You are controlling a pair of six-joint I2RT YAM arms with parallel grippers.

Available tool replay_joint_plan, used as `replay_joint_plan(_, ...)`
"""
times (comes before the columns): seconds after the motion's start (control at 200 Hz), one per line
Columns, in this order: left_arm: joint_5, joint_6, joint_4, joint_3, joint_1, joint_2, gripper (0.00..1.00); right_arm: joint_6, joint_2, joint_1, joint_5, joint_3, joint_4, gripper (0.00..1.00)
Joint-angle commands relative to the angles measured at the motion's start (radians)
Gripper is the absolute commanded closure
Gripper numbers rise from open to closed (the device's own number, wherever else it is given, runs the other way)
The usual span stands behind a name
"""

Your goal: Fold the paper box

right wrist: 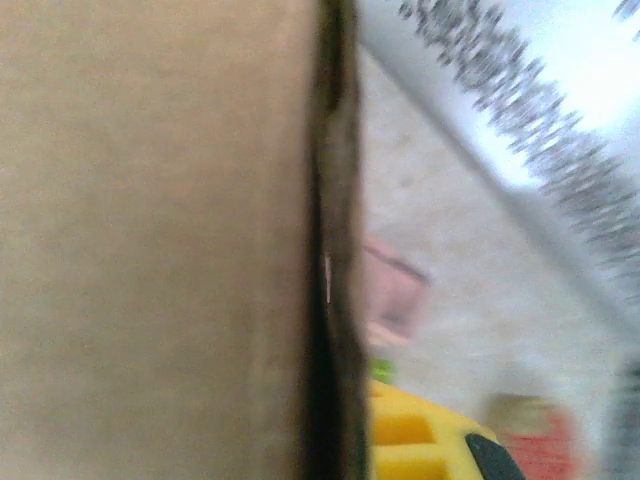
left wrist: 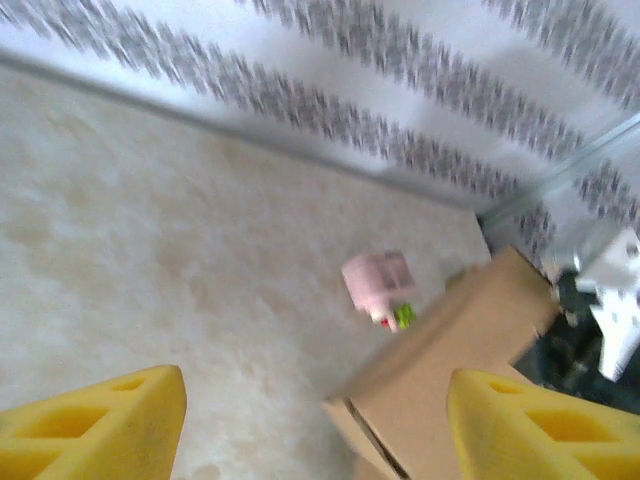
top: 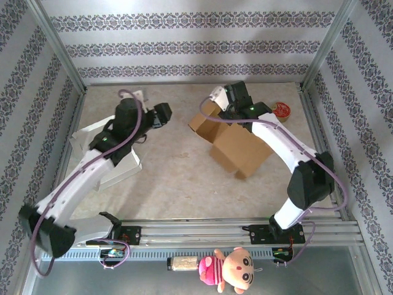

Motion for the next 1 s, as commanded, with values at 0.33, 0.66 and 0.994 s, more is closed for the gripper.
replay_joint_plan(0.33, -0.126, 0.011, -0.051, -0.154, 0.042, -0.138, 0.26, -0.85, 0.229, 0.246, 0.015, -0.095, -0.019, 1.0)
replay_joint_plan(0.66, -0.107, -0.012, 0.029, -0.17, 0.046, -0.109, 0.24, -0.781, 0.277, 0.415, -0.028, -0.317, 0.165, 0.93)
replay_joint_plan(0.994, -0.044, 0.139, 0.051, -0.128, 0.045, -0.004, 0.2, -0.575, 0.072, 0.401, 0.012, -0.255, 0.057, 0.71)
